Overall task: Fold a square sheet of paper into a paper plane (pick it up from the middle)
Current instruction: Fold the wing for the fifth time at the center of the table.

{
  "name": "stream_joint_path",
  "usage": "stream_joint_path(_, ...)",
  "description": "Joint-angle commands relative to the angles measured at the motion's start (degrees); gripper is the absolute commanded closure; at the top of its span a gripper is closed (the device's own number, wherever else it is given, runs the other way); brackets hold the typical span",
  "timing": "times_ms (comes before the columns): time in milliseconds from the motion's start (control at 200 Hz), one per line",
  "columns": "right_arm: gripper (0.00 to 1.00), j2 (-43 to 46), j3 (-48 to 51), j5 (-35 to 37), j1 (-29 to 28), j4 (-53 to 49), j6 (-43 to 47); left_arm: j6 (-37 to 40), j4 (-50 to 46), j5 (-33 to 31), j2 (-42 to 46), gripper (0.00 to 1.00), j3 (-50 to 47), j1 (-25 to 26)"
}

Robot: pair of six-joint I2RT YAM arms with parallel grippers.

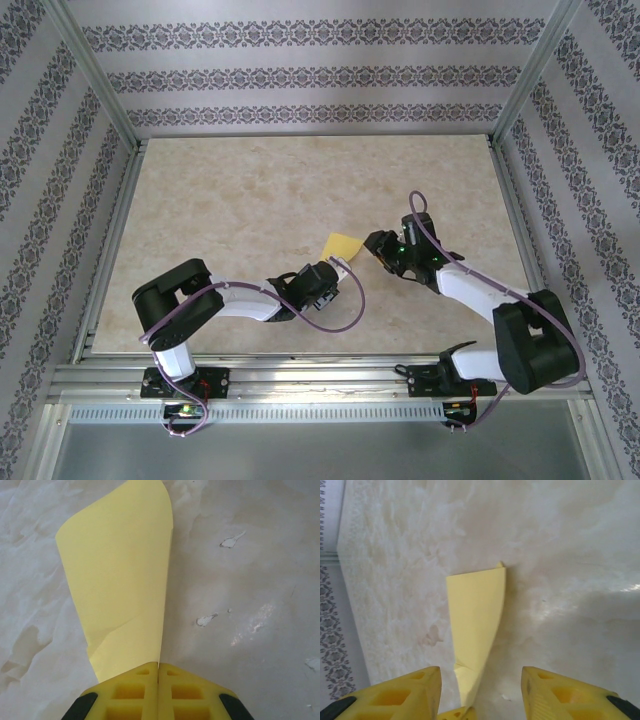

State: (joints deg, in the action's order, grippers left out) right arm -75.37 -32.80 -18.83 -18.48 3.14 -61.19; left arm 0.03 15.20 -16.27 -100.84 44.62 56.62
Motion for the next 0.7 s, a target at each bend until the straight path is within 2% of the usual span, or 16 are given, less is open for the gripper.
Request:
stream_joint_path(0, 0.53, 1.30, 0.85, 1.69, 0.41, -2.67, 2.30, -3.80, 2.02, 1.71, -0.38, 0.94, -0.38, -0.43)
stream_joint_path(200, 0.52, 1.37, 1.11, 1.26, 0.42, -2.36, 1.73, -10.36, 3.38, 5.32, -0.06, 0.94, -2.01, -2.03)
stream_joint_path(465, 0.51, 0.79, 0.89, 0.90, 0.29, -1.93, 1.77, -18.46, 10.02, 10.56, 0.11, 0.94, -5.58, -3.99)
stream_joint_path(694, 0.51, -0.21, 1.07, 0.22, -0.39, -0.75, 1.55, -22.98, 12.90, 18.28, 0.84, 0.94, -6.56, -6.76)
